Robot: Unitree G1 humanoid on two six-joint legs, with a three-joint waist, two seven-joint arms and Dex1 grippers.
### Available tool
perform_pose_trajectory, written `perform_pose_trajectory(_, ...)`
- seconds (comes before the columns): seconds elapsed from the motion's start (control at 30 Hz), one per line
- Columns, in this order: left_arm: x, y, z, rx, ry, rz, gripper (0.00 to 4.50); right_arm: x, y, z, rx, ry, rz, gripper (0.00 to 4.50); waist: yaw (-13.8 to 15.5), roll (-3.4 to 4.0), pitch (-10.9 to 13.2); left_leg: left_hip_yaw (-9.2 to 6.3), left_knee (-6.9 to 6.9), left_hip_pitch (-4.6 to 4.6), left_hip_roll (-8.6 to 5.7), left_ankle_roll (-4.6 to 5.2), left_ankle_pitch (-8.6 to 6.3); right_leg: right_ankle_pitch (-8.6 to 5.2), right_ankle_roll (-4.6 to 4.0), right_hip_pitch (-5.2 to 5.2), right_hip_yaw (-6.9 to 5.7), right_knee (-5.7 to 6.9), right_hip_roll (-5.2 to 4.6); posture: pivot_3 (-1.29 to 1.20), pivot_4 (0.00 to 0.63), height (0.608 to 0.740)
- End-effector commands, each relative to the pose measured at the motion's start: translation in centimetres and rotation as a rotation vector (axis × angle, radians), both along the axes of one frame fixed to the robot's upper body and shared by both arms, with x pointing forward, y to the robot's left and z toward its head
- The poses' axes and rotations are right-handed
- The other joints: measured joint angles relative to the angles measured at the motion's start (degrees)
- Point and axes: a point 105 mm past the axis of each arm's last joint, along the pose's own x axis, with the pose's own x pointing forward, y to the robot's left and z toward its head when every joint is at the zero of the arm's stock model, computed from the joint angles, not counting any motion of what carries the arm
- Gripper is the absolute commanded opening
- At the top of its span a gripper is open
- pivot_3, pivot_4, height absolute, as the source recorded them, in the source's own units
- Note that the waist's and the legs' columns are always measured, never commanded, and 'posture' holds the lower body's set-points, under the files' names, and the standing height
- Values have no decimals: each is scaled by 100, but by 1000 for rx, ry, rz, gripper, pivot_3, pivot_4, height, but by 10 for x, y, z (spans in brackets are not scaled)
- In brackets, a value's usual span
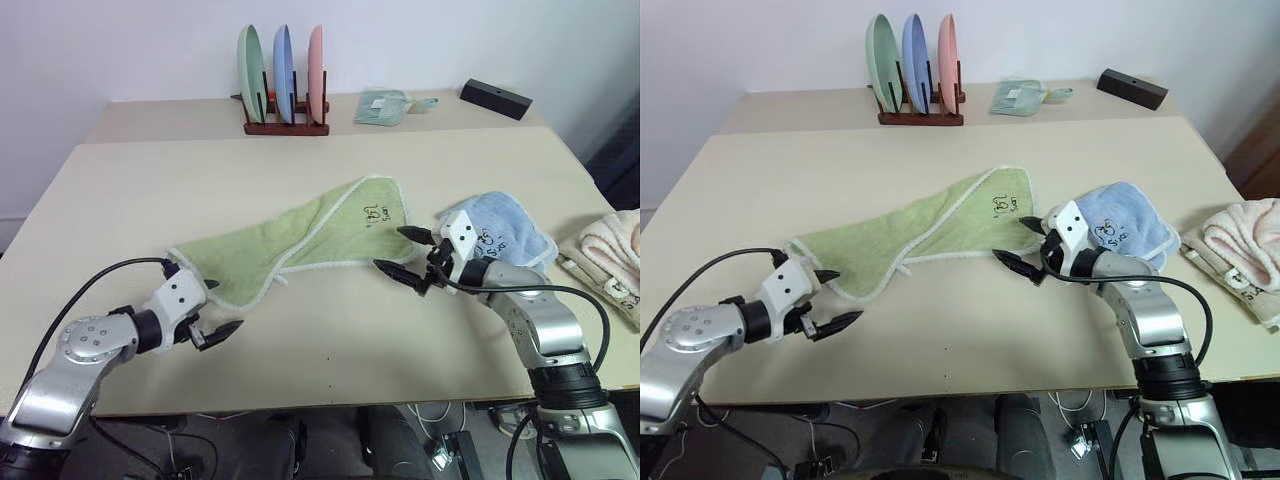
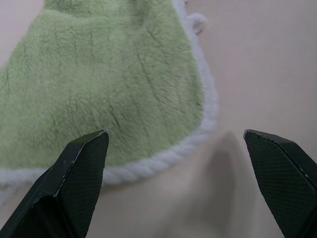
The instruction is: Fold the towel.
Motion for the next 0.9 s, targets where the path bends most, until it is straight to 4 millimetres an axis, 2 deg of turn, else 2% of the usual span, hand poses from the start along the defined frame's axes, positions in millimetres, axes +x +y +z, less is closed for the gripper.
perform_pose_trajectory(0.03,-1,-10,-10,3,28,-61,4440,1,11,18,15,-67,22,4500,-4,0,0,0,0,0,0,0,0,0,0,0,0,0,0,0,150,721)
perform_pose_trajectory(0.13,5,-12,-16,5,39,-66,4440,4,17,23,37,-78,21,4500,-3,1,-1,1,0,1,0,0,0,0,0,-1,0,1,0,0,150,721)
perform_pose_trajectory(0.23,18,-13,-9,16,-8,-68,3657,1,21,22,37,-76,32,4500,35,1,-2,-1,1,3,-1,1,-1,1,0,4,-2,3,-2,0,150,721)
perform_pose_trajectory(0.47,35,-6,-3,73,-84,-52,161,0,21,20,39,-76,28,4500,-11,-1,-3,-4,1,1,-1,-1,1,1,0,0,-5,3,-1,0,150,721)
perform_pose_trajectory(0.5,36,-6,-2,71,-88,-53,18,-1,20,20,39,-76,27,4500,-13,-1,-3,-4,1,1,0,-1,1,1,0,-2,-5,3,0,0,150,721)
perform_pose_trajectory(0.6,35,-6,3,74,-99,-64,18,-1,19,20,30,-81,23,4500,-8,-1,-3,-4,0,1,0,-1,1,1,0,-3,-5,5,0,0,150,721)
perform_pose_trajectory(0.67,29,-9,14,30,-98,-76,18,0,18,19,-8,-96,21,4500,-7,-1,-3,-4,0,0,0,-1,1,1,0,-3,-5,4,0,0,150,721)
perform_pose_trajectory(0.77,12,-8,25,-9,-67,-106,18,6,16,17,-145,-157,19,4500,-16,-2,-2,-2,0,-5,0,-1,1,1,0,-11,-4,4,-1,0,150,721)
perform_pose_trajectory(0.9,-17,8,24,14,43,-107,18,32,11,25,-331,-288,-18,4500,-62,0,-1,13,-3,-1,3,0,0,0,-1,-17,-2,11,-2,0,150,721)
